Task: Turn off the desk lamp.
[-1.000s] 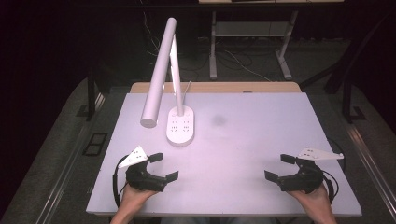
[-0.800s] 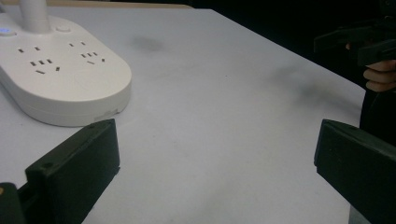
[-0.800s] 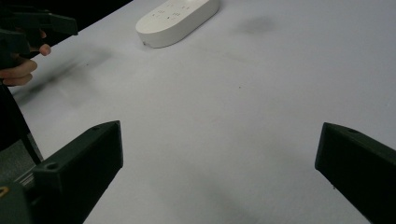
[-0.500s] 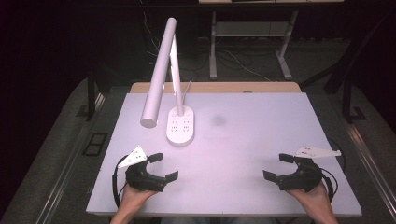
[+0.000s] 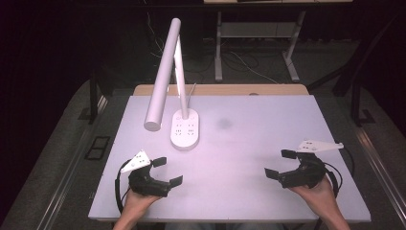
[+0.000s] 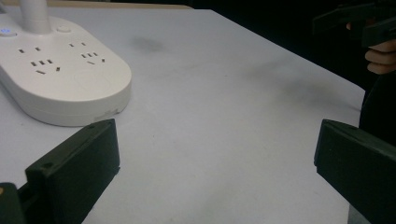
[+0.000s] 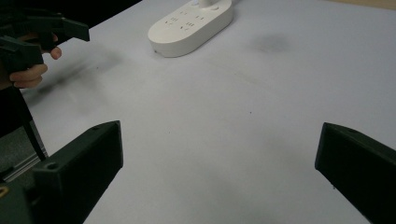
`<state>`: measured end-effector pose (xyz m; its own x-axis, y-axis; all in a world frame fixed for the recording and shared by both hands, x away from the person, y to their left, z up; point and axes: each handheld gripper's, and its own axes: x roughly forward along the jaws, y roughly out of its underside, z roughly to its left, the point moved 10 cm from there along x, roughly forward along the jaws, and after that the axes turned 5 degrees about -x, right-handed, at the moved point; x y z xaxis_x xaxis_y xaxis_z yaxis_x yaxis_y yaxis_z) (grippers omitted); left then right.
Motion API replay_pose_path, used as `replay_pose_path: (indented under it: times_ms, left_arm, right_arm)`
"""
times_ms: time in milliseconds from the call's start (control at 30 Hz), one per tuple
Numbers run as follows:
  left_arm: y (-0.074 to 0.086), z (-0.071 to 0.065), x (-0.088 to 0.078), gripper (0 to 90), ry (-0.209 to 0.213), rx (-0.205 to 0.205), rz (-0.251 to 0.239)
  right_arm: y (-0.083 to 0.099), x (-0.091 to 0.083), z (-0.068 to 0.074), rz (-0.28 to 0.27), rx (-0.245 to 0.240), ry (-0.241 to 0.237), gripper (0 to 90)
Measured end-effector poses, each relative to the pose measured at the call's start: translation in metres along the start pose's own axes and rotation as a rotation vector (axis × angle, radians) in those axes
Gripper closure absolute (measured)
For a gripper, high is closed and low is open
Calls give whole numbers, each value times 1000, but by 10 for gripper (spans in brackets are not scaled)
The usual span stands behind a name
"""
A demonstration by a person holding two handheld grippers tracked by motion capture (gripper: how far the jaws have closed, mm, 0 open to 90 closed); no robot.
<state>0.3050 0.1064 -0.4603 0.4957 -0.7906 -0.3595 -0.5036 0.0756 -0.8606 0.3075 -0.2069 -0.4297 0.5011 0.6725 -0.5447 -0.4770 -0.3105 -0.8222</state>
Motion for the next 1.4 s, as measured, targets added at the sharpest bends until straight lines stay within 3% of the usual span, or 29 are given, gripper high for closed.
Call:
replay_pose_path:
  times_ms: [933, 1033, 1400]
  left_arm:
    - [0, 0, 0, 0, -1, -6, -4]
    - [0, 0, 0, 0, -1, -5, -3]
    - [0, 0, -1, 0, -2, -5, -4]
  right_arm:
    - [-47, 30, 4, 40, -64, -44, 11]
    - [-53, 32, 6, 28, -62, -71, 65]
    - [-77, 49, 6, 38, -89, -83, 65]
